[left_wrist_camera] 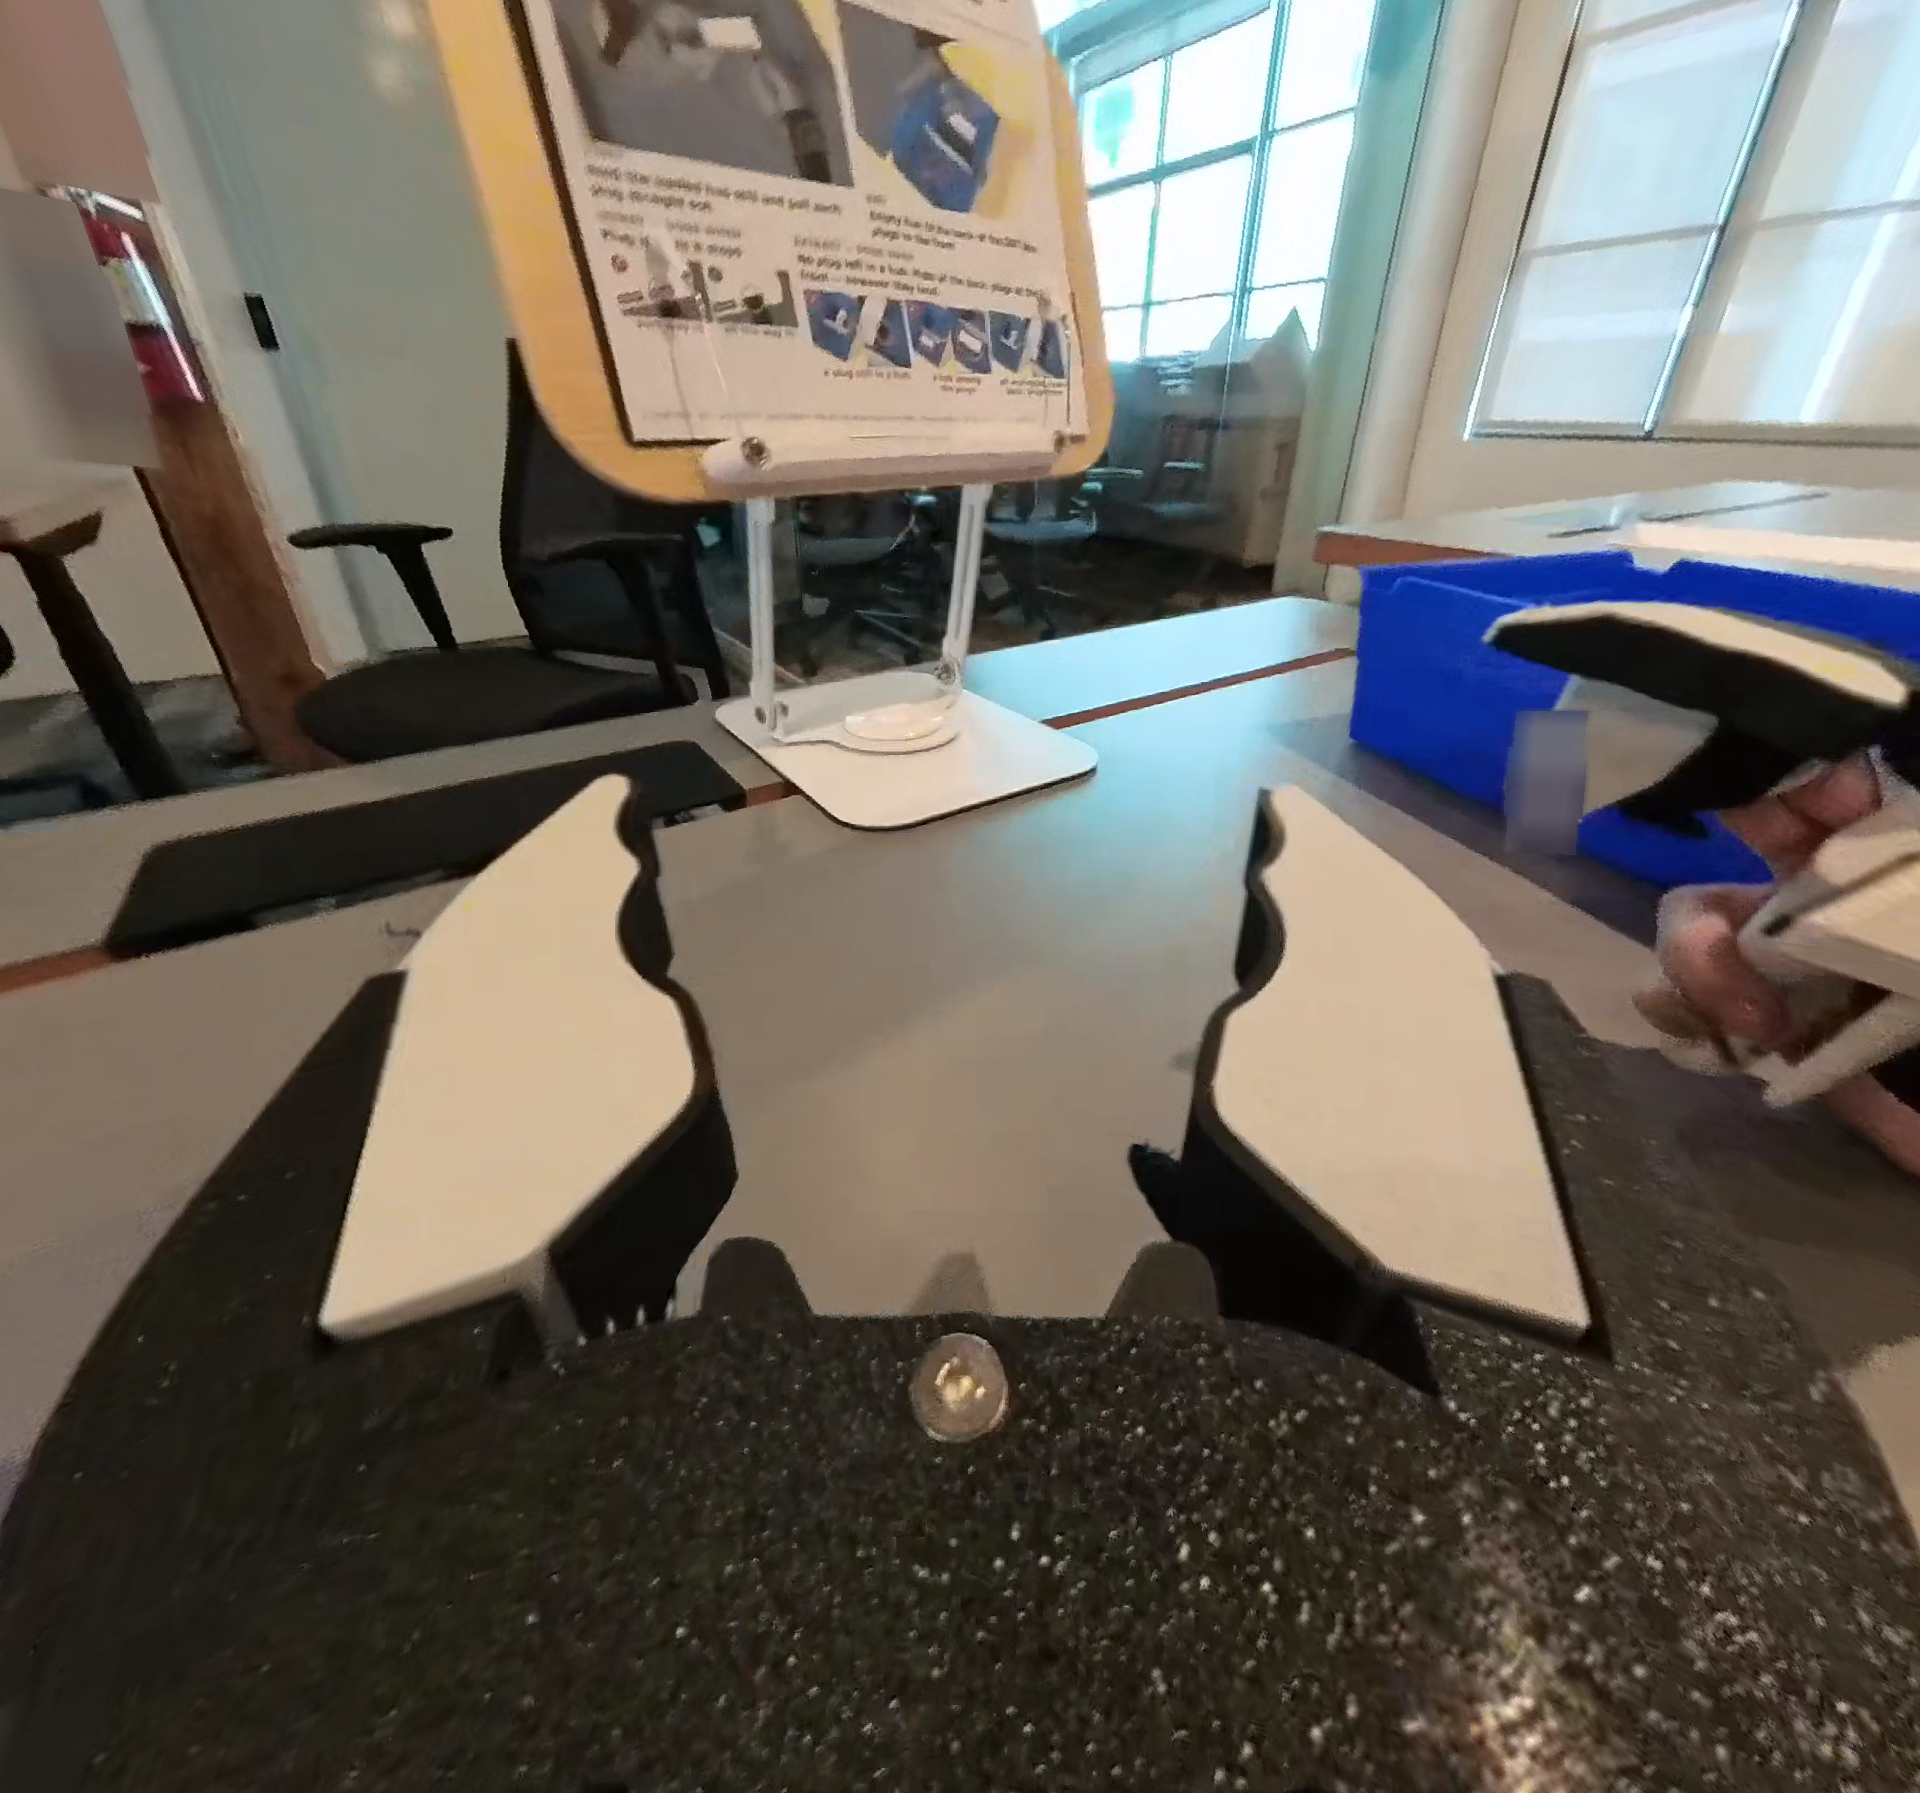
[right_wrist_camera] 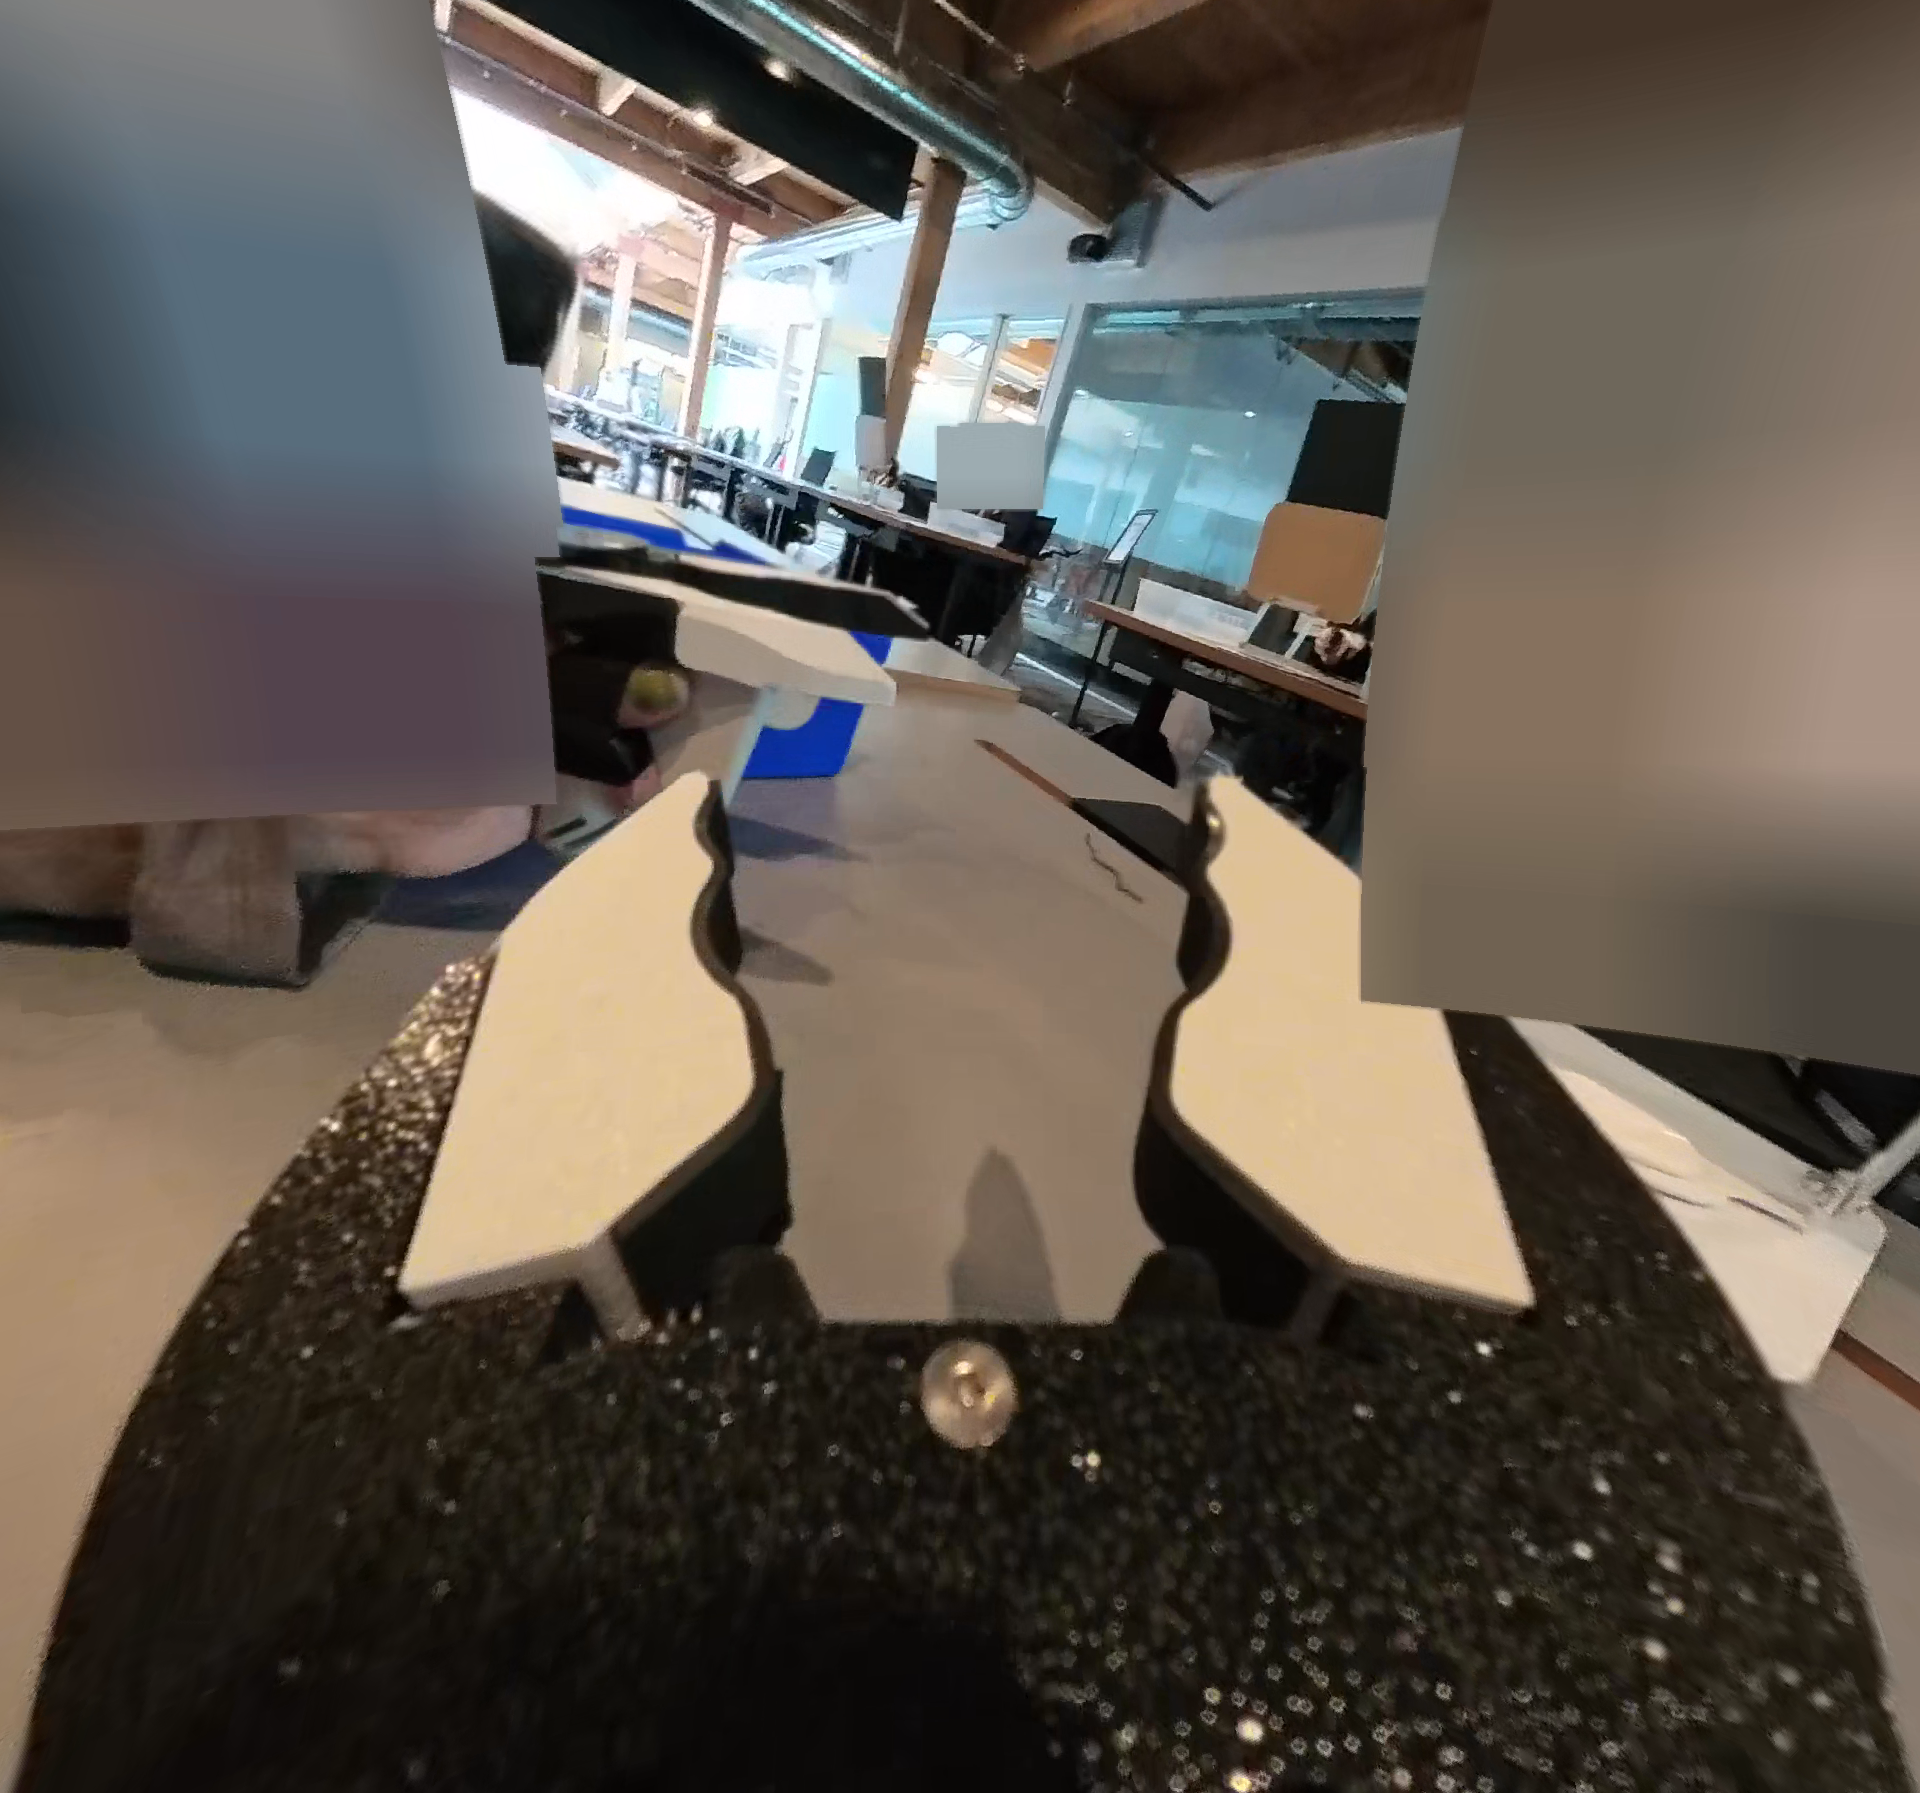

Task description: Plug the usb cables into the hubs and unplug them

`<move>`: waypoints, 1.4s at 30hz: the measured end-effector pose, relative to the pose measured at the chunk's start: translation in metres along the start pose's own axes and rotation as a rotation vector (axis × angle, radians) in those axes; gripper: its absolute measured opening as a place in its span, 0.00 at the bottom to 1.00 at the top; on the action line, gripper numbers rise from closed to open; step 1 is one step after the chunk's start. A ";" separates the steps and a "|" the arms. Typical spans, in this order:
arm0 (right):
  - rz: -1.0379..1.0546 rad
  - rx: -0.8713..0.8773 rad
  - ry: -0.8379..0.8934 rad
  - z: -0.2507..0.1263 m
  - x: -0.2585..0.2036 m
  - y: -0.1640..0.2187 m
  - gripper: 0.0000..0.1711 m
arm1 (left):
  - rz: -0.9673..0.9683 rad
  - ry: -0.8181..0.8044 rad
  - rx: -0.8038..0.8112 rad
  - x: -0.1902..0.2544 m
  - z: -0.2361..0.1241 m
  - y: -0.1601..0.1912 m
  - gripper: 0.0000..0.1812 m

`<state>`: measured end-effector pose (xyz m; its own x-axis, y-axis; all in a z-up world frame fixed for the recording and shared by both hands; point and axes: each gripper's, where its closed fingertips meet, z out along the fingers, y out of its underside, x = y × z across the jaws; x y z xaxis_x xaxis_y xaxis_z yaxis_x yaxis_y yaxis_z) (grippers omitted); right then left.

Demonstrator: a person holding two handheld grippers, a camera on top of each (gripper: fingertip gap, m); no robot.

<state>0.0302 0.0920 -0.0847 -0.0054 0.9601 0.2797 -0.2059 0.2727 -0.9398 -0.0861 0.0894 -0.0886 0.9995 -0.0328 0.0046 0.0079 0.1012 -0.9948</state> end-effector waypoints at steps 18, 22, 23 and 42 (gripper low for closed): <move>0.119 0.005 0.135 -0.005 0.033 0.014 0.81 | 0.220 -0.034 0.025 0.008 0.009 0.004 0.80; 0.099 0.015 0.142 -0.005 0.033 0.012 0.78 | 0.170 -0.039 0.034 0.005 0.007 0.002 0.79; 0.099 0.022 0.146 -0.006 0.033 0.011 0.78 | 0.149 -0.042 0.045 0.003 0.007 0.001 0.79; -0.016 -0.020 0.100 -0.001 0.016 0.010 0.54 | 0.377 -0.182 0.044 -0.001 -0.122 -0.118 0.48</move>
<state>0.0287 0.1101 -0.0896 0.0954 0.9568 0.2746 -0.1853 0.2881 -0.9395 -0.0923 -0.0442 0.0159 0.9218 0.1908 -0.3375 -0.3623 0.1144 -0.9250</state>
